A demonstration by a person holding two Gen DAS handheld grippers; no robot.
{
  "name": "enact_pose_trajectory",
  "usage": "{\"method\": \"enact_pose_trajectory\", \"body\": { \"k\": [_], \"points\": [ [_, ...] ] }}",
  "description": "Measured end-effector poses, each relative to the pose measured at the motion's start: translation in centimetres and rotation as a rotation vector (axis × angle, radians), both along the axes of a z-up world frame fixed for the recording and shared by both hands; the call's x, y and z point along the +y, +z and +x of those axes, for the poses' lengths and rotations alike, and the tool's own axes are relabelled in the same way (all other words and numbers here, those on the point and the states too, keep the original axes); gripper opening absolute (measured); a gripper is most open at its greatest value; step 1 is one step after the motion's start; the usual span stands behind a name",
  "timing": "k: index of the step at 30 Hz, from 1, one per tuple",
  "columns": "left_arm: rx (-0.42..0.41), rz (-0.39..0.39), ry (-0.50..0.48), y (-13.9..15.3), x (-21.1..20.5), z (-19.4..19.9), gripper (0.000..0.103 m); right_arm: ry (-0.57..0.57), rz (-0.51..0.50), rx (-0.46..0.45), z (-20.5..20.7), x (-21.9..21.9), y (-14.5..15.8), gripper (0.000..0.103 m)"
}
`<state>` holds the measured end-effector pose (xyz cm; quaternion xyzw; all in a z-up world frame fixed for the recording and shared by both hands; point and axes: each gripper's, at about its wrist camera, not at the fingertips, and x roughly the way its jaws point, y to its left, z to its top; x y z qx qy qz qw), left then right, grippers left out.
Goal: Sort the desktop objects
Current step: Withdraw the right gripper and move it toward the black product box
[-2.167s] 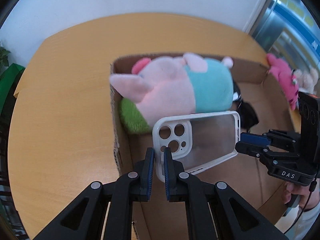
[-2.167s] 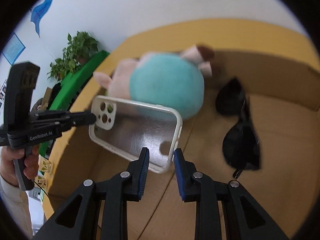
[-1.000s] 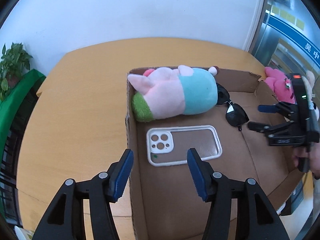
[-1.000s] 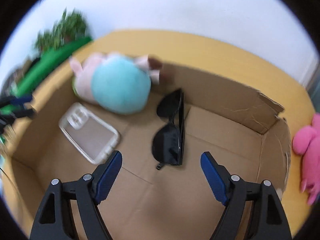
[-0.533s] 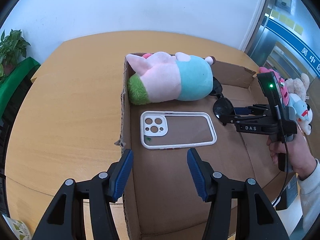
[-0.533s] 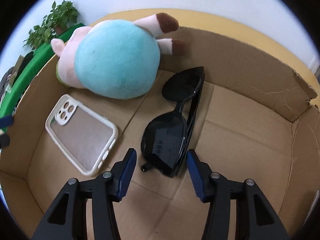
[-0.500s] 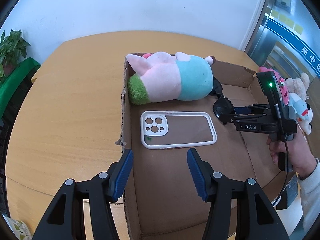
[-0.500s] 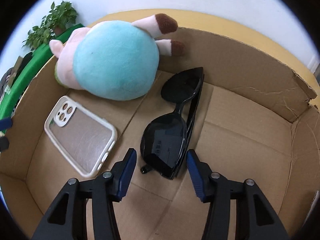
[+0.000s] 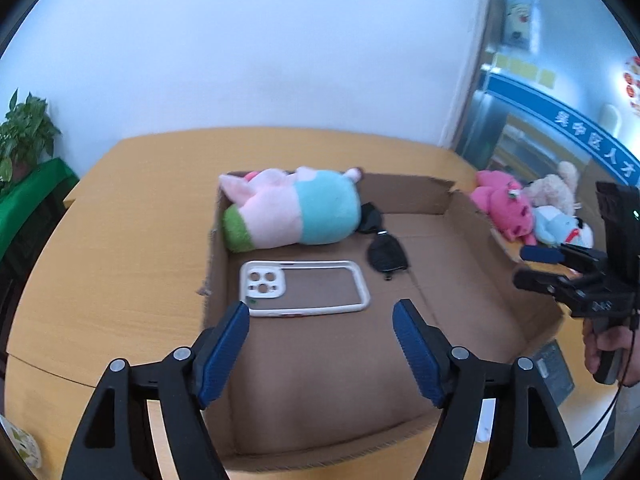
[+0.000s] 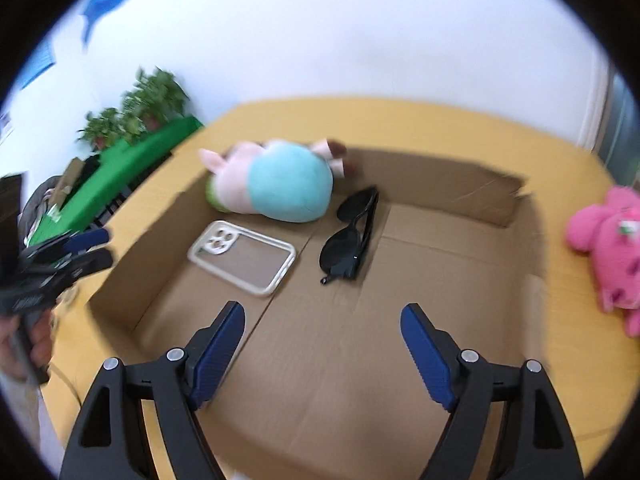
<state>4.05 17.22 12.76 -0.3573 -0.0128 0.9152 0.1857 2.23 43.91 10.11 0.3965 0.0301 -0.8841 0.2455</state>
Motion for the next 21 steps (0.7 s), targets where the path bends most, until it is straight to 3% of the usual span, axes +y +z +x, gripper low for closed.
{"method": "enact_pose_trajectory", "body": {
  "k": [3,6,11,16,21],
  "points": [
    [-0.003,0.043,-0.049,-0.5,1.1,2.3,0.073,0.013,0.008,0.026,4.7,2.7,0.2,0.082],
    [-0.045,0.095,-0.085,-1.7,2.3,4.2,0.073,0.0,0.001,-0.037,7.9,5.4,-0.9,0.082],
    [-0.094,0.108,-0.133,-4.1,5.0,6.7,0.073,-0.093,0.027,-0.123,11.8,9.0,-4.7,0.082],
    [-0.152,0.121,-0.192,-5.8,8.4,8.6,0.074,-0.145,-0.06,-0.158,11.1,11.9,-6.9,0.082],
    [-0.181,0.141,-0.268,-6.2,12.2,9.5,0.074,-0.078,-0.148,-0.208,10.8,14.1,-8.7,0.082]
  ]
}}
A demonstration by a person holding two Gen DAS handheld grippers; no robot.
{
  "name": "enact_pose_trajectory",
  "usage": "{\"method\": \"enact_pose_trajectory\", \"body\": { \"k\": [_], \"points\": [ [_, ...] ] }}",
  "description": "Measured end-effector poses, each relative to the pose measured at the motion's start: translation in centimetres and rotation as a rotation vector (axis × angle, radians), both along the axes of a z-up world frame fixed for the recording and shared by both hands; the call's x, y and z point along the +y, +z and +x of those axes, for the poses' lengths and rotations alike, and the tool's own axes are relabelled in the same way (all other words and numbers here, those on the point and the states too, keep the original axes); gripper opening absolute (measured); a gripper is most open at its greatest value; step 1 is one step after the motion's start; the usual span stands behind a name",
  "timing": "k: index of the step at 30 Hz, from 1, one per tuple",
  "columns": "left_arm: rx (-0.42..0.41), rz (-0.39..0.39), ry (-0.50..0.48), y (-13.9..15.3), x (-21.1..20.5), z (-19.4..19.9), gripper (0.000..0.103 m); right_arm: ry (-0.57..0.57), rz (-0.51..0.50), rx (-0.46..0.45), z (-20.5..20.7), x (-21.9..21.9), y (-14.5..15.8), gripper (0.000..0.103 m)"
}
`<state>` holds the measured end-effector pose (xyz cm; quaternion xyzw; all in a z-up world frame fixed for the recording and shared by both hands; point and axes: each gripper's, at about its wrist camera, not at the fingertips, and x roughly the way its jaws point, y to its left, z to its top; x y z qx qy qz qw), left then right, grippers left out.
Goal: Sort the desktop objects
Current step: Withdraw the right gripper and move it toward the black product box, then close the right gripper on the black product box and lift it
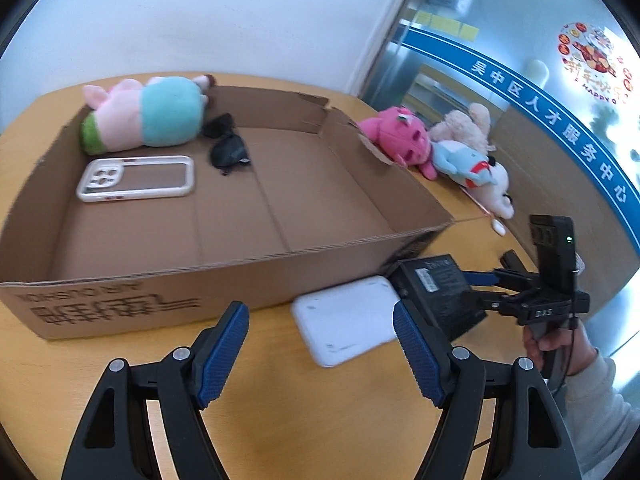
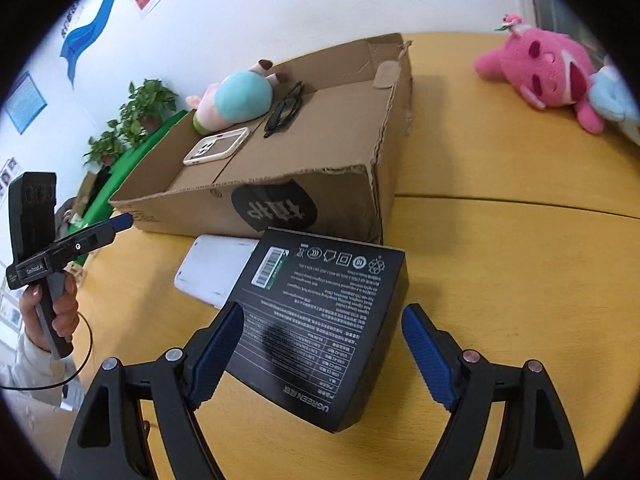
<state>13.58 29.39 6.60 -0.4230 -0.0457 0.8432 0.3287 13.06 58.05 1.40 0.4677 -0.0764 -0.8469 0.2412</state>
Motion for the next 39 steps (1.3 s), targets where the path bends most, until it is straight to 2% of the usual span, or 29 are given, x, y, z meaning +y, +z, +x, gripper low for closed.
{"method": "enact_pose_trajectory", "body": {
  "k": [3,4,6,10,14,19,22,25,29,33,35,36,39],
  "points": [
    [-0.044,0.054,-0.096,-0.3,3.0,0.1,0.074,0.053,-0.005,0.021,0.3,-0.3,-0.3,0.082],
    [-0.098,0.12,-0.171,-0.7,4.5,-0.1,0.074,0.062,-0.003,0.028,0.4,-0.3,-0.3,0.082],
    [-0.147,0.176,-0.236,-1.4,6.7,-0.5,0.074,0.081,-0.023,0.035,0.5,0.1,-0.2,0.082],
    [-0.201,0.122,-0.301,-3.5,12.5,-1.1,0.073,0.121,-0.04,0.037,1.4,1.0,-0.3,0.082],
    [-0.255,0.093,-0.315,-5.7,15.4,-1.9,0.072,0.165,-0.016,0.036,2.7,1.8,-0.8,0.082],
    [-0.247,0.115,-0.32,-6.1,15.9,-1.7,0.072,0.166,0.012,0.049,2.6,1.2,-1.4,0.089],
    [-0.233,0.089,-0.317,-5.8,15.4,-0.7,0.072,0.17,0.009,0.049,3.1,0.6,-1.6,0.09],
    [-0.247,0.075,-0.339,-5.7,14.3,0.9,0.072,0.2,-0.001,0.044,5.3,-0.2,-1.5,0.091],
    [-0.299,0.095,-0.376,-5.4,11.4,3.7,0.072,0.233,-0.01,0.026,9.6,-1.6,-1.6,0.091],
    [-0.282,0.071,-0.34,-5.4,10.2,4.4,0.072,0.207,0.125,0.082,11.4,-2.7,-1.7,0.091],
    [-0.329,0.074,-0.334,-6.4,10.3,4.0,0.071,0.217,0.135,0.087,11.1,-3.3,-2.1,0.091],
    [-0.359,0.087,-0.339,-7.1,10.4,3.7,0.064,0.221,0.144,0.097,11.0,-3.6,-2.3,0.091],
    [-0.349,0.12,-0.308,-7.2,9.8,3.4,0.06,0.212,0.23,0.137,10.1,-5.0,-2.4,0.09]
  ]
}}
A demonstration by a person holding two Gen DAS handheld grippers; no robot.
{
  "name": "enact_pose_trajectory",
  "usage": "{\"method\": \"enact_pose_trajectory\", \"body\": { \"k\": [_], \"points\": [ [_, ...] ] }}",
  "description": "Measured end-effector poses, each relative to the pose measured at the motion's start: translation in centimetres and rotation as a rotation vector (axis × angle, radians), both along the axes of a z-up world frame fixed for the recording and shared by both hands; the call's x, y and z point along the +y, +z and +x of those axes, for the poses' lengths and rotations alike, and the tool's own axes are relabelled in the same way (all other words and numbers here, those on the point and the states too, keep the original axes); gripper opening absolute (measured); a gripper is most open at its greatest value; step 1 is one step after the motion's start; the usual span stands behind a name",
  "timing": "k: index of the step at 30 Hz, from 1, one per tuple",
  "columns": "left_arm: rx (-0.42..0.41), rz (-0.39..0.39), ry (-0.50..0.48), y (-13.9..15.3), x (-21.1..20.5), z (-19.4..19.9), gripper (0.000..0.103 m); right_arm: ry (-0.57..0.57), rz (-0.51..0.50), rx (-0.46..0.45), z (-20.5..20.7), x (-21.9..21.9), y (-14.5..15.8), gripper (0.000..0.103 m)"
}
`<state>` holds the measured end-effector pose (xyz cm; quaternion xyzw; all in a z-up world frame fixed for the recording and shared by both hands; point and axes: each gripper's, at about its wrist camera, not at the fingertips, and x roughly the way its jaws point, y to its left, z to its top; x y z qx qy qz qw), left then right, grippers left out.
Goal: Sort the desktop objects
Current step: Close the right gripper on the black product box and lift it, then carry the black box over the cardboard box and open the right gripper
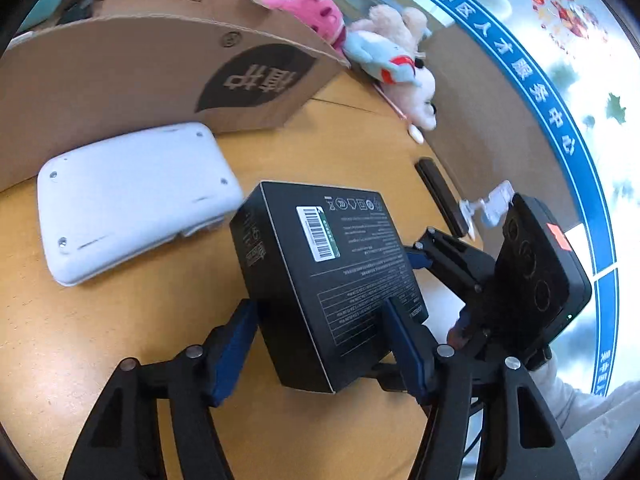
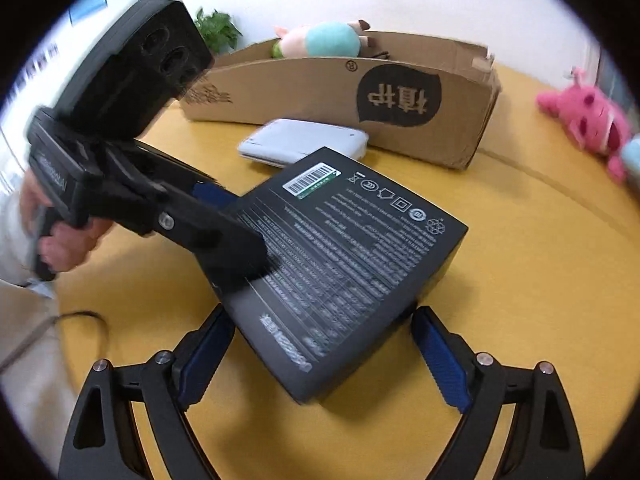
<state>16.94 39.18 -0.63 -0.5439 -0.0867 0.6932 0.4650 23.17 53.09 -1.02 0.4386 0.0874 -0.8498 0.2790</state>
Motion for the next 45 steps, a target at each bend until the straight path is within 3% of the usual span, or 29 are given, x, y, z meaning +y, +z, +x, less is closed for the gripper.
{"method": "enact_pose_trajectory", "body": {
  "k": [3,7,13,20,25,29,32,41,45],
  "points": [
    [0.021,0.002,0.017,0.6,-0.8,0.4,0.057,-0.018,0.003,-0.002,-0.1,-0.3,0.3,0.089],
    [0.081,0.013,0.049,2.9,-1.7,1.5,0.057,-0.029,0.034,0.067,0.9,-1.4,1.8,0.088],
    [0.246,0.051,0.099,10.0,-5.0,1.6,0.057,-0.017,0.026,0.206,0.9,-3.1,8.1,0.088],
    [0.441,0.08,0.199,19.1,-11.0,-2.8,0.057,0.054,0.029,0.393,-3.3,-8.3,15.9,0.088],
    [0.494,0.006,0.293,22.7,-16.3,-7.6,0.057,0.132,-0.028,0.421,-8.6,-13.4,19.0,0.088],
    [0.468,-0.058,0.358,22.7,-20.1,-11.5,0.057,0.195,-0.082,0.358,-13.9,-17.6,19.2,0.088],
    [0.406,-0.111,0.393,20.8,-22.6,-14.5,0.057,0.235,-0.101,0.285,-17.5,-20.5,17.9,0.088],
    [0.188,-0.251,0.415,12.6,-25.8,-19.8,0.057,0.26,-0.152,-0.06,-24.2,-25.3,9.8,0.088],
    [0.137,-0.309,0.382,10.0,-25.0,-20.4,0.057,0.24,-0.12,-0.145,-25.8,-26.3,7.4,0.088]
  ]
}}
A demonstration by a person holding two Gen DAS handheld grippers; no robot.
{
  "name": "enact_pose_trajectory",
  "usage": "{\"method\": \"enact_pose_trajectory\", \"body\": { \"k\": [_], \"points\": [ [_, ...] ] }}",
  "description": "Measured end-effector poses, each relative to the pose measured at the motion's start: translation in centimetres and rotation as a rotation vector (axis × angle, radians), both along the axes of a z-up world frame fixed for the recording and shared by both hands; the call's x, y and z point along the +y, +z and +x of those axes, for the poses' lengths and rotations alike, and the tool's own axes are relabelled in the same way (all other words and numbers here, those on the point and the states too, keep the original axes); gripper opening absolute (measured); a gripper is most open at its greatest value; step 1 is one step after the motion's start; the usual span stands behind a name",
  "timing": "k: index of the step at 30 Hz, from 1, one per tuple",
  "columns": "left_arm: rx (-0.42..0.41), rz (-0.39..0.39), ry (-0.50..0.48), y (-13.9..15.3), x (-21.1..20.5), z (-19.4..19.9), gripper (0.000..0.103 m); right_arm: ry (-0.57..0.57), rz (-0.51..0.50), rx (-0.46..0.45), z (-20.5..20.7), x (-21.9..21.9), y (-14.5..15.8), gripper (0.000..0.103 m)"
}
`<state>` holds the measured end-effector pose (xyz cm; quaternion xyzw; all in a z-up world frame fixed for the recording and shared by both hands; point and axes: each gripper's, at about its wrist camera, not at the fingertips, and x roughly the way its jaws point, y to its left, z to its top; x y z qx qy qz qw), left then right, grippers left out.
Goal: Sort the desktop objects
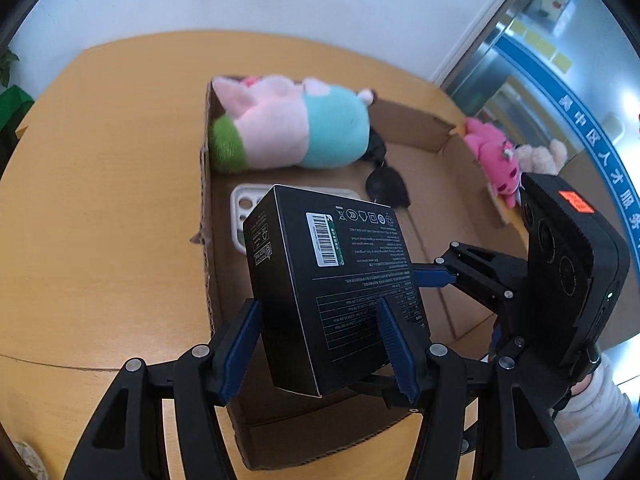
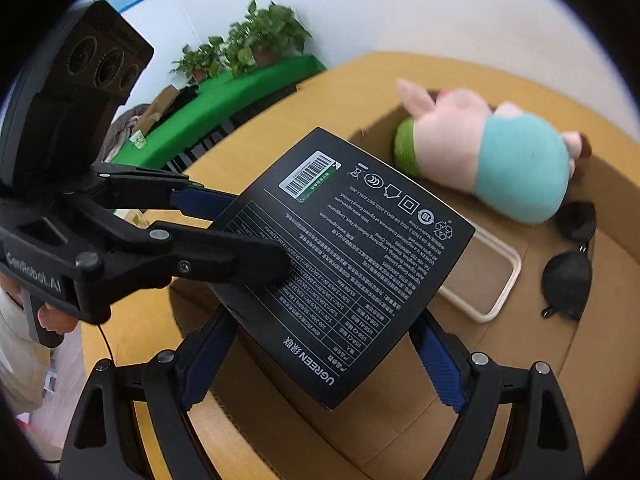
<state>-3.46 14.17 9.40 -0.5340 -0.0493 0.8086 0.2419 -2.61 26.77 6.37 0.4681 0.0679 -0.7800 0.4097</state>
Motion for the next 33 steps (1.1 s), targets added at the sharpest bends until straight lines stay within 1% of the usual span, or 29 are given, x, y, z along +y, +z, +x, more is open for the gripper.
{"method": "enact_pose_trajectory", "body": {
  "k": [2,5,8,11,15,17,18,19,21,23,25,26,27,28,29,30,31,32,33],
  "points": [
    [-0.032,-0.032,-0.012,-0.9,0.5,-0.1,0.057,-0.005,0.024,-0.048,0.6,-0.4,-1.3,0.088],
    [-0.063,-0.081,-0.025,-1.8,1.3,0.0,0.057,-0.004,0.046,-0.093,0.5,-0.2,-2.4,0.088],
    [-0.108,-0.11,-0.023,-2.8,1.5,-0.3,0.057,-0.011,0.049,-0.146,0.2,0.0,-2.8,0.088],
    [-0.114,-0.177,-0.041,-2.9,2.3,-0.3,0.055,-0.013,0.05,-0.207,-0.1,0.4,-3.3,0.088],
    [-0.131,-0.22,-0.026,-3.1,2.5,-0.4,0.055,-0.008,0.05,-0.266,0.2,0.7,-3.6,0.088],
    [-0.138,-0.237,-0.034,-3.1,2.7,-0.3,0.056,-0.006,0.037,-0.276,0.6,1.0,-3.4,0.088],
    [-0.141,-0.232,-0.035,-3.1,2.8,-0.2,0.057,-0.003,0.03,-0.271,1.0,1.2,-3.1,0.088],
    [-0.145,-0.206,-0.032,-2.9,2.5,0.0,0.057,-0.001,0.019,-0.264,1.4,1.7,-2.5,0.088],
    [-0.135,-0.211,-0.015,-2.6,2.3,0.1,0.057,-0.006,-0.012,-0.247,1.9,2.7,-1.7,0.088],
    [-0.095,-0.211,0.008,-1.7,1.8,0.8,0.057,-0.022,-0.029,-0.216,2.1,3.7,-0.8,0.088],
    [-0.035,-0.188,0.026,-0.4,1.3,1.7,0.057,-0.058,-0.02,-0.135,3.0,5.2,0.6,0.088],
    [0.021,-0.179,0.048,0.6,1.0,2.4,0.057,-0.098,-0.005,-0.072,3.3,5.4,1.6,0.088],
    [0.108,-0.202,0.105,1.9,0.8,3.3,0.058,-0.135,0.004,-0.024,3.8,6.2,2.3,0.088],
    [0.195,-0.23,0.169,3.1,0.9,4.3,0.059,-0.209,0.015,0.07,4.6,7.3,3.5,0.088],
    [0.26,-0.237,0.211,4.0,1.0,5.2,0.062,-0.262,0.02,0.137,5.9,7.3,4.4,0.088],
    [0.338,-0.222,0.243,5.1,1.5,6.6,0.071,-0.318,0.022,0.213,6.9,7.8,5.3,0.089],
    [0.386,-0.205,0.252,5.7,1.9,7.5,0.074,-0.352,0.018,0.269,7.7,8.2,6.1,0.09],
    [0.461,-0.183,0.253,6.5,2.8,8.9,0.075,-0.372,0.012,0.315,8.2,8.1,6.6,0.091],
    [0.512,-0.179,0.245,6.8,3.7,9.8,0.076,-0.393,0.017,0.364,9.1,8.4,7.0,0.092]
  ]
}}
